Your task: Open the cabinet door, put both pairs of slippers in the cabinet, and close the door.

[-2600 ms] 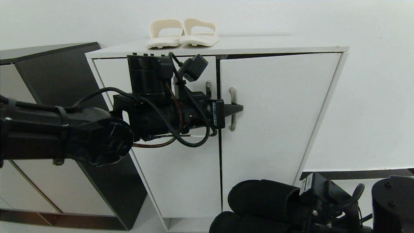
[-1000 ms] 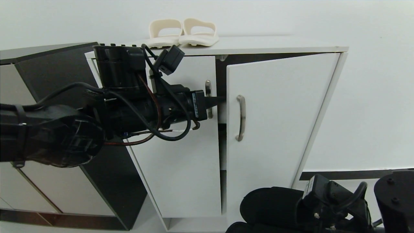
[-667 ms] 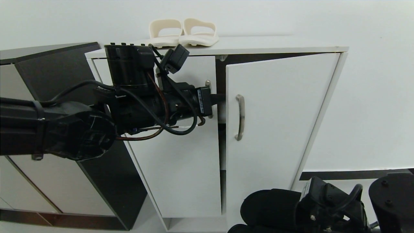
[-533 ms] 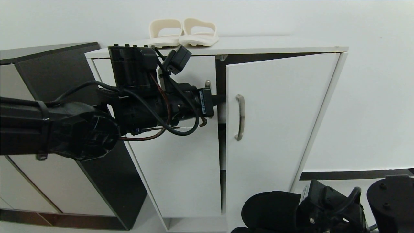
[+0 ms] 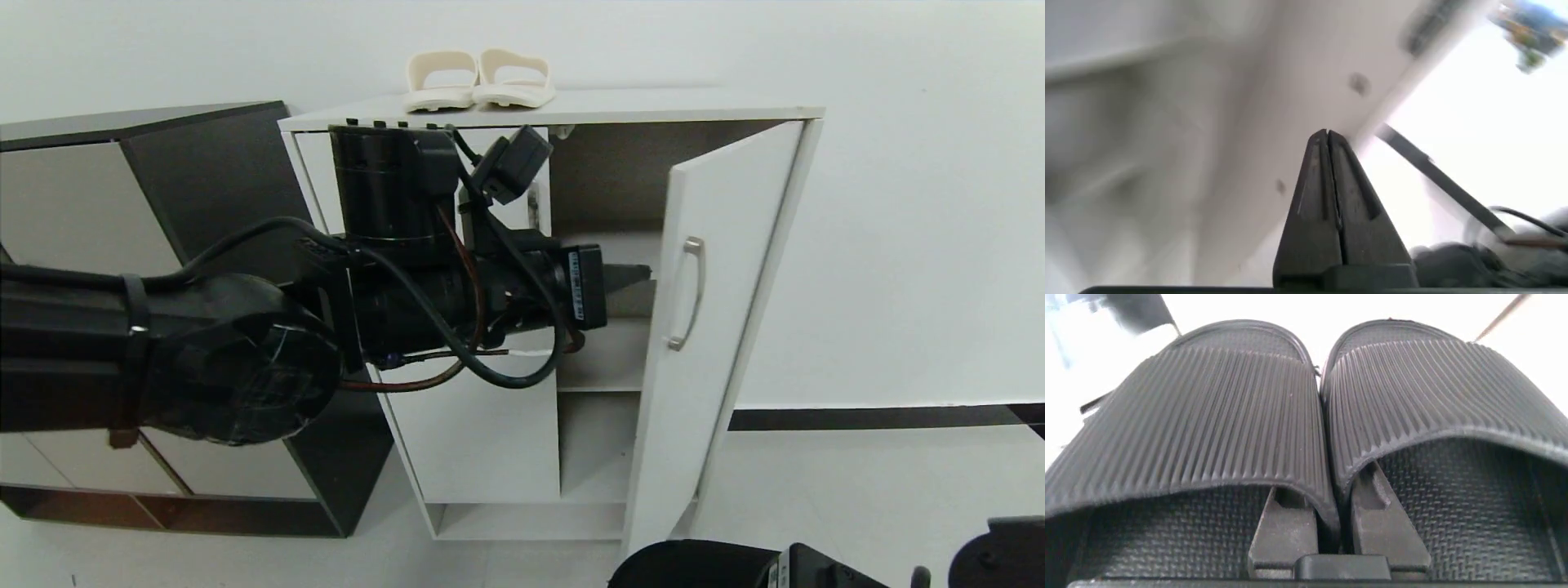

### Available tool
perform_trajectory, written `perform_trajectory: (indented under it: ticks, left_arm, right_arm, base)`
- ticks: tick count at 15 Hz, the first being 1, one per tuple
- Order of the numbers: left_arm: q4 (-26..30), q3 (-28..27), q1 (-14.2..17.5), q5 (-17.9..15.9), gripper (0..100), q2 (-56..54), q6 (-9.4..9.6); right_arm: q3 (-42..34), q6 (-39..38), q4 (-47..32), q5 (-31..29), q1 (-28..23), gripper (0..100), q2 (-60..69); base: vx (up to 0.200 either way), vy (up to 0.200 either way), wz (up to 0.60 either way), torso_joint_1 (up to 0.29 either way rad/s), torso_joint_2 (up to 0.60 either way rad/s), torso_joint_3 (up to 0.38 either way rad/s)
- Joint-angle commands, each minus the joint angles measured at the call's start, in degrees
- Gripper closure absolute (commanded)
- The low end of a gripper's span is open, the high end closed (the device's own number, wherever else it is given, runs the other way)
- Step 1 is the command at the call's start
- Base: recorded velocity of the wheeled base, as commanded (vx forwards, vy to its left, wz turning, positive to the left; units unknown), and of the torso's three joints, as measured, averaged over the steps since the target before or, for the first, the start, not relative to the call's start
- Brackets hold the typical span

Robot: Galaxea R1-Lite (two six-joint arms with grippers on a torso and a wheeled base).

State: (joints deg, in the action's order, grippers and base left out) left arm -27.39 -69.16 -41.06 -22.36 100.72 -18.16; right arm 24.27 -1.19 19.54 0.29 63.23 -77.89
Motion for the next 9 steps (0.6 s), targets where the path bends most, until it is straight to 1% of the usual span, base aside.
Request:
perform_trajectory:
  ticks: [1, 3, 4, 5, 6, 7, 8, 9]
  left_arm:
    - [-0.1, -0.5, -2.7, 0.0, 100, 1.5, 0.06]
    - [-2.8, -0.2, -2.9, 0.1, 100, 2.4, 0.06]
    - [-5.6, 0.3, -2.2, 1.2, 100, 2.4, 0.06]
    - [-6.8, 0.7, -0.2, 4.6, 100, 1.5, 0.06]
    - [-7.0, 1.3, 1.8, 8.8, 100, -0.3, 0.15]
    - [-6.6, 3.8, 4.3, 13.7, 100, -4.1, 0.32]
    - [-5.8, 6.6, 6.8, 16.6, 100, -8.6, 0.76]
    - [-4.2, 9.0, 8.6, 17.9, 100, -12.6, 1.99]
  right_arm:
    - [0.0, -0.3, 0.2, -0.1, 1.0, 100, 0.5]
    - [1.0, -0.7, 0.3, -0.3, 0.8, 100, -0.2]
    - [2.1, -1.1, 0.4, -1.3, -0.2, 100, -1.7]
    - [3.2, -2.3, 0.7, -3.9, -1.7, 100, -3.6]
    - [4.2, -4.4, 1.8, -7.9, -3.0, 100, -5.9]
    - [5.4, -7.1, 4.8, -12.7, -4.3, 100, -8.5]
    - [6.4, -9.6, 8.1, -16.8, -5.0, 100, -10.8]
    - [6.8, -11.3, 10.1, -20.4, -5.4, 100, -12.7]
  base:
    - [-0.2, 0.0, 0.0, 0.002, 0.01, 0.007]
    - [-0.2, 0.0, 0.0, -0.002, 0.0, 0.002]
    - [-0.2, 0.0, 0.0, 0.002, 0.01, 0.002]
    - [0.0, 0.0, 0.0, 0.0, 0.0, 0.0]
    - [0.0, 0.0, 0.0, 0.0, 0.0, 0.0]
    - [0.0, 0.0, 0.0, 0.0, 0.0, 0.0]
    - [0.0, 0.0, 0.0, 0.0, 0.0, 0.0]
    - [0.0, 0.0, 0.0, 0.0, 0.0, 0.0]
